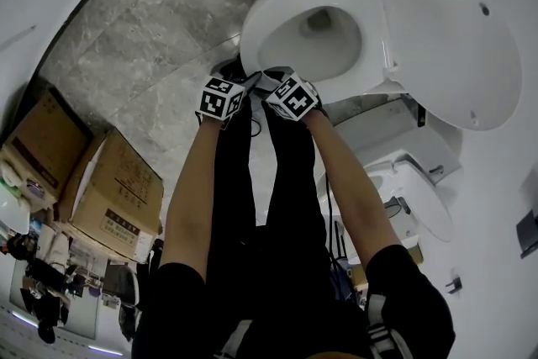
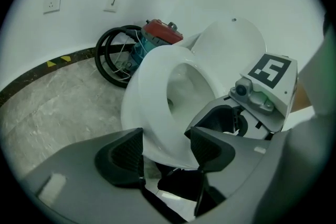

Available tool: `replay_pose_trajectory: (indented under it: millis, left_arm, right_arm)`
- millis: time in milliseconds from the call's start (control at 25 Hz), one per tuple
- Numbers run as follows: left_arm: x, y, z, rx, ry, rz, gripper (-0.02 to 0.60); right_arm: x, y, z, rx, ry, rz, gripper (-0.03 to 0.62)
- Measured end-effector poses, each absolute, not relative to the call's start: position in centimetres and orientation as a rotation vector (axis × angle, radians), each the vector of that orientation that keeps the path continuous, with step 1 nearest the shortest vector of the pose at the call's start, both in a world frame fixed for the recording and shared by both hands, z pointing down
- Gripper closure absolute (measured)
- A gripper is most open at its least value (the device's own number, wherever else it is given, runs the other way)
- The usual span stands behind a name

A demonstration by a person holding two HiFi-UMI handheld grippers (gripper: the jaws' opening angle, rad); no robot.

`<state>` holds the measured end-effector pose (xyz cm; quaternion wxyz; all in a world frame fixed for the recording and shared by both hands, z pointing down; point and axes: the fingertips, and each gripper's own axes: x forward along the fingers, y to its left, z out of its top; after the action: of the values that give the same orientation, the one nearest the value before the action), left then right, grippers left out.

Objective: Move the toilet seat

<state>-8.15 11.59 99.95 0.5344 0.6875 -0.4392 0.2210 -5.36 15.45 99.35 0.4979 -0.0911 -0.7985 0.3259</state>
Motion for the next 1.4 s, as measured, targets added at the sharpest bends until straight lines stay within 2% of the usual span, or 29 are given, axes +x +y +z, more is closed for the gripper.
replay_pose_trajectory:
  millis: [160, 680, 1000, 1400]
  left_arm:
    - [-7.7, 12.1, 100.3, 1.664, -1.011, 0.611, 0.293]
    - [-7.6, 12.1, 95.7, 1.697, -0.979, 0.575, 0.334]
    - [-7.7, 11.4, 91.3, 1.719, -0.966, 0.51, 0.373]
    - [-7.1, 10.5, 86.5, 1.756, -0.941, 0.486, 0.39]
  right_arm:
    - [-5.6, 15.6, 99.3, -0.175, -1.925, 0.828, 0.378]
    - [-5.7, 15.2, 95.3, -0.04, -1.959, 0.874, 0.414]
    - [-5.4, 14.6, 91.2, -0.031, -1.961, 0.894, 0.408]
    - [-4.9, 13.6, 86.8, 0.058, -1.978, 0.917, 0.405]
